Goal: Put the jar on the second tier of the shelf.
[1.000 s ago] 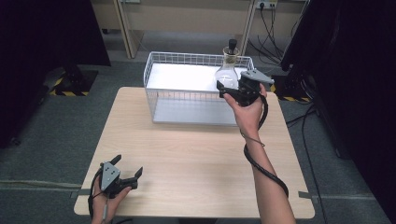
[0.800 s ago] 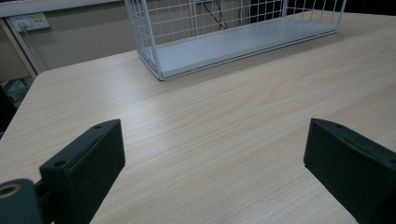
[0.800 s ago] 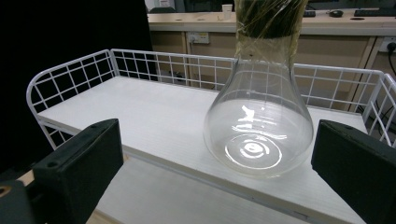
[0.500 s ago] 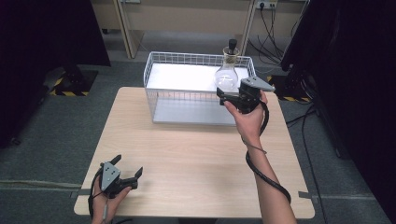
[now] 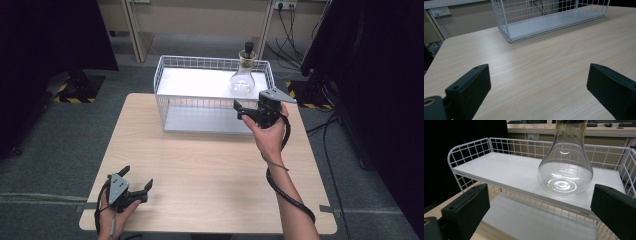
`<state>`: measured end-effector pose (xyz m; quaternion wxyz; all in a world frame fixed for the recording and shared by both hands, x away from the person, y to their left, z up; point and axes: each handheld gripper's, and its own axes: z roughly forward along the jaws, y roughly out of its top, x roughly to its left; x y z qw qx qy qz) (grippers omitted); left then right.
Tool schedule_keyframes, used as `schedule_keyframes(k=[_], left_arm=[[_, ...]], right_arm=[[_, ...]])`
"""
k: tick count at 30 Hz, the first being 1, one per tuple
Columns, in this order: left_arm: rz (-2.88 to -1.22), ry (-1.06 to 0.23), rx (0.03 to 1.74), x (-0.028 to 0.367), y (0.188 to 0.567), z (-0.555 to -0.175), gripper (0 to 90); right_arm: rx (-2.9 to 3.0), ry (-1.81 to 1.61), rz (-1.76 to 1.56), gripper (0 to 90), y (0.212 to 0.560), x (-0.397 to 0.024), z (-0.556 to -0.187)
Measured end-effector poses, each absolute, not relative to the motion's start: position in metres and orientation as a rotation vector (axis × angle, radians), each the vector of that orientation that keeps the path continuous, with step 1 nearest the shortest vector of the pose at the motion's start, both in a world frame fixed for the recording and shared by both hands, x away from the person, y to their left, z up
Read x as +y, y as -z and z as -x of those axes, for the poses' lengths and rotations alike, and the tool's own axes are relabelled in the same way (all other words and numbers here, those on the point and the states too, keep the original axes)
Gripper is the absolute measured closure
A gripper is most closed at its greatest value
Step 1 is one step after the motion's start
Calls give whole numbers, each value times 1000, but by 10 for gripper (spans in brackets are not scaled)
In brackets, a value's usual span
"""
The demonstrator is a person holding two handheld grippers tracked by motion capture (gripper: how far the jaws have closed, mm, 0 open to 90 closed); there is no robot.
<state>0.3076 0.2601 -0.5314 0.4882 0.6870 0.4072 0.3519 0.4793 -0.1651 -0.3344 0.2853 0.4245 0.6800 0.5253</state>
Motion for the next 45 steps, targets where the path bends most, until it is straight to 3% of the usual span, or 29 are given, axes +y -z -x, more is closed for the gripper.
schedule_keyframes(k=[45], left_arm=[[-1674, -866, 986, 259, 531, -307, 51]], right_arm=[[1859, -1339, -1150, 24, 388, -208, -415]])
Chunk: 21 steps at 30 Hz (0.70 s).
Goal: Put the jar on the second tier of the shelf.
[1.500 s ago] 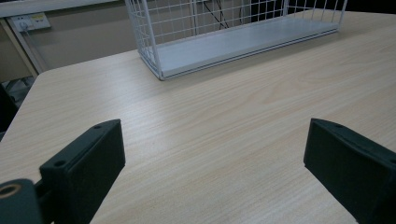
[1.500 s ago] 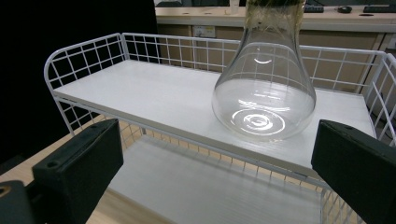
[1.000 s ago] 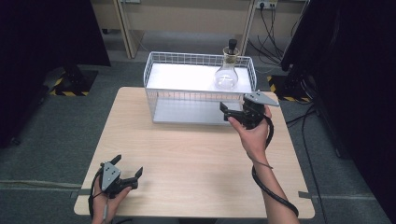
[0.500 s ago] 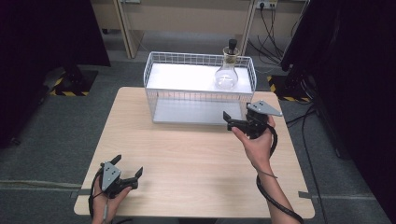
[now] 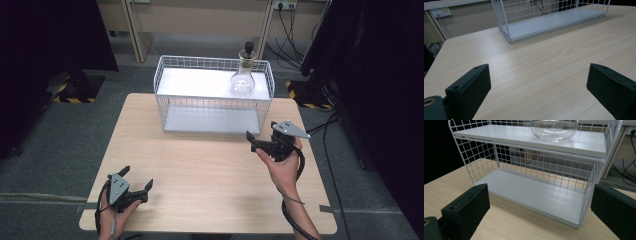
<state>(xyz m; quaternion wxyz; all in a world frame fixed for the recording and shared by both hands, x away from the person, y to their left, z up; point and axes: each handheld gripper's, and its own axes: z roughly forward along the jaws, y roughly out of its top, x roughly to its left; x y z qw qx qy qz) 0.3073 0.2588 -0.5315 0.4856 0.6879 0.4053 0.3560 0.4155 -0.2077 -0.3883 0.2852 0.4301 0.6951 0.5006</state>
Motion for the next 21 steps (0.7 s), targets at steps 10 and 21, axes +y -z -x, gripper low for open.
schedule_keyframes(k=[10, 21], left_arm=[[-1674, -867, 985, 259, 532, -307, 51], [-1674, -868, 985, 258, 532, -307, 51]], right_arm=[[1858, -1319, -1169, 24, 404, -216, -404], [1851, -1311, -1196, 26, 418, -230, -389]])
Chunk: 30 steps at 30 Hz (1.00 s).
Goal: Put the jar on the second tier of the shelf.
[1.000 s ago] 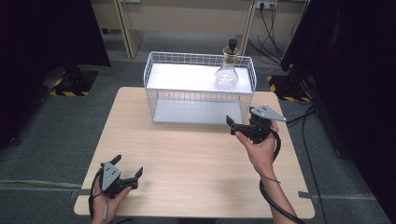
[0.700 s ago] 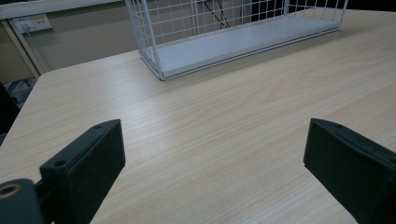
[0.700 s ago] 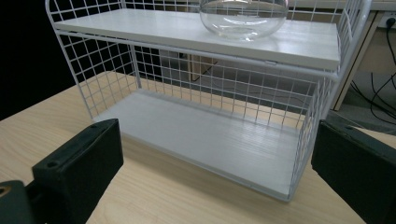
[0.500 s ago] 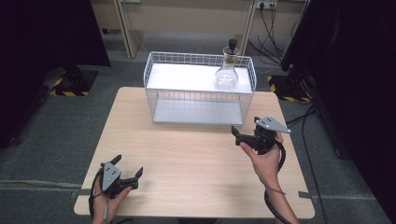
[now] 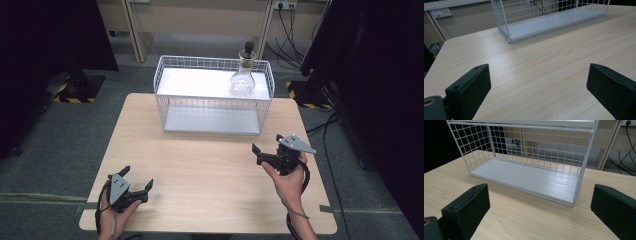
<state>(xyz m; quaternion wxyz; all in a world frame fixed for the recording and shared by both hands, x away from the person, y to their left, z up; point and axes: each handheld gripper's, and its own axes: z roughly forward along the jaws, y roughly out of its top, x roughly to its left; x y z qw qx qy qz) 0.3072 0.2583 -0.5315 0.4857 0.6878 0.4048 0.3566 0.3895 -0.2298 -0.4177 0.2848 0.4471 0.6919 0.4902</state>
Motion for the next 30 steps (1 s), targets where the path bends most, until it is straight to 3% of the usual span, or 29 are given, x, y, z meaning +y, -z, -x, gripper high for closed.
schedule_keyframes(k=[30], left_arm=[[-1674, -874, 988, 258, 532, -307, 51]], right_arm=[[1812, -1215, -1336, 26, 480, -271, -351]])
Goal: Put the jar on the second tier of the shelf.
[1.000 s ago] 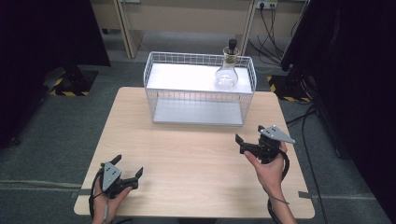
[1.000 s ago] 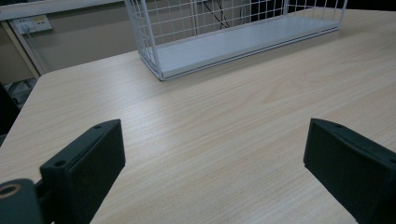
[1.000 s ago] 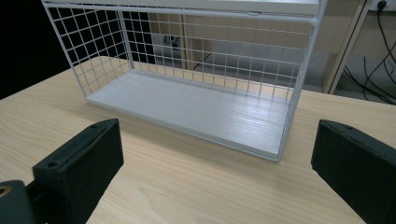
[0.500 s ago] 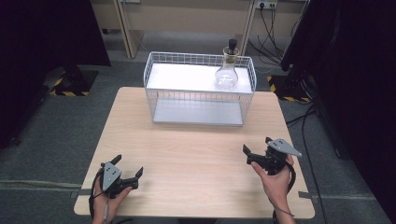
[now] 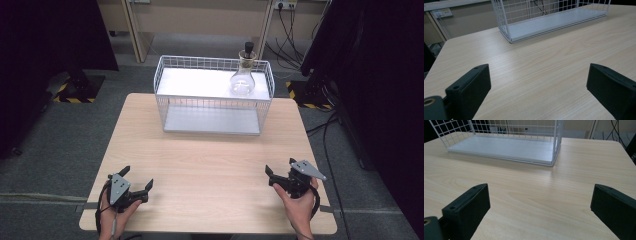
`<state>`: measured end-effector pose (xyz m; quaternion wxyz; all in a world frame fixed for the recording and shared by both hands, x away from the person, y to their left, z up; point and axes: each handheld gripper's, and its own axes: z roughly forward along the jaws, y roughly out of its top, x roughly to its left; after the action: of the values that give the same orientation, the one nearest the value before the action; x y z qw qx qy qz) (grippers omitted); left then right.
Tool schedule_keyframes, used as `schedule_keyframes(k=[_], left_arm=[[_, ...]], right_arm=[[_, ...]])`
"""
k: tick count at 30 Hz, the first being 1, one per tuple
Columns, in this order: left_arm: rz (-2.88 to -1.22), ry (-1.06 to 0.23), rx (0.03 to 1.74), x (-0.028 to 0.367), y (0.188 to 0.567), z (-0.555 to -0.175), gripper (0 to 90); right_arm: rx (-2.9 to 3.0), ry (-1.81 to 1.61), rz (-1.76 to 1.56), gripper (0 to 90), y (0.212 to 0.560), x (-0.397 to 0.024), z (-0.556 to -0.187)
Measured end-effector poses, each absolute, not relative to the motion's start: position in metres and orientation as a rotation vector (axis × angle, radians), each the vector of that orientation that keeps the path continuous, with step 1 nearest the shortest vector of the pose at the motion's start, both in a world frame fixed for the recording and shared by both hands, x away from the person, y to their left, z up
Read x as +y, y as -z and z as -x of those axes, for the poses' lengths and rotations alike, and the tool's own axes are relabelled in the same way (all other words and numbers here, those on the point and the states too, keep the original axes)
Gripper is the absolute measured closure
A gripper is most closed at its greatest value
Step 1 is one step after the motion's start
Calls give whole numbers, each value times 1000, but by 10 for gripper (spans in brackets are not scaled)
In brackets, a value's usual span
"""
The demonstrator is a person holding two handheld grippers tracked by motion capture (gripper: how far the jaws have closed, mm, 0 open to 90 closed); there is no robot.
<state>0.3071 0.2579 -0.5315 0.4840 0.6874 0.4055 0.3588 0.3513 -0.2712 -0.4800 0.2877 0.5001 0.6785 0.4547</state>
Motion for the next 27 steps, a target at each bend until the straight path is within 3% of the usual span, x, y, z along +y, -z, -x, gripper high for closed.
schedule_keyframes(k=[27], left_arm=[[-1676, -878, 988, 258, 532, -307, 52]], right_arm=[[1772, -1179, -1431, 27, 516, -293, -337]])
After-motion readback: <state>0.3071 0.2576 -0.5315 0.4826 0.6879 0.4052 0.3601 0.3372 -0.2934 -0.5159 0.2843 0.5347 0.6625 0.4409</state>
